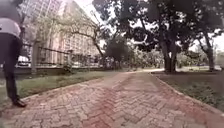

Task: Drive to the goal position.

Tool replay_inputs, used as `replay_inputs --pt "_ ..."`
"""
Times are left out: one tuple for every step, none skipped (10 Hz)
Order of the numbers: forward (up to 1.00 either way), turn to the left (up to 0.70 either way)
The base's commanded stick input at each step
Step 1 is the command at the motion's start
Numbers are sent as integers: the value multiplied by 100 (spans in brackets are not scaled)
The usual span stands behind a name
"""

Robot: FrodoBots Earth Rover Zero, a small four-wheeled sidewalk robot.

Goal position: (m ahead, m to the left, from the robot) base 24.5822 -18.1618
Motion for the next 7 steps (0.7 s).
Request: replay_inputs --pt "70 0" --pt "70 0" --pt "70 0" --pt "70 0" --pt "70 0" --pt "70 0" --pt "70 0"
